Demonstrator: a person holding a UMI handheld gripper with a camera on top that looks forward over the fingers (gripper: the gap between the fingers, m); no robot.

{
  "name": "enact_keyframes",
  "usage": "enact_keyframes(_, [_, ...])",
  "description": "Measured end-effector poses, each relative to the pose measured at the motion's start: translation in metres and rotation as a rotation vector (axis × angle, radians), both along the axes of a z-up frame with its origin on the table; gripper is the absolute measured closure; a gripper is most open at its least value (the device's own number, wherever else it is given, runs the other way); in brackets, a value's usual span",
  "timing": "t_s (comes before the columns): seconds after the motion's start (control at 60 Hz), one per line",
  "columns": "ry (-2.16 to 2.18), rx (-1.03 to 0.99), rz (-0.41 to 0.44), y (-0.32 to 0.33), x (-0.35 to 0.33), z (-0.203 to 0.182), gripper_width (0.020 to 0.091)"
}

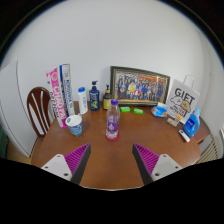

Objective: Pour water

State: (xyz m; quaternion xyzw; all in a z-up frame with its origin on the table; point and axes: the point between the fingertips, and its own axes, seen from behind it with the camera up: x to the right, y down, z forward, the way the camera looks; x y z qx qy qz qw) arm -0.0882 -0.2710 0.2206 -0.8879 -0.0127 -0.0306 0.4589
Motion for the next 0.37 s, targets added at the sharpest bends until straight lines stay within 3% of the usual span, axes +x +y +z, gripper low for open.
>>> enact_keyframes(0.367, [0.003, 0.009, 0.019, -0.031, 0.005, 0.023, 0.0250])
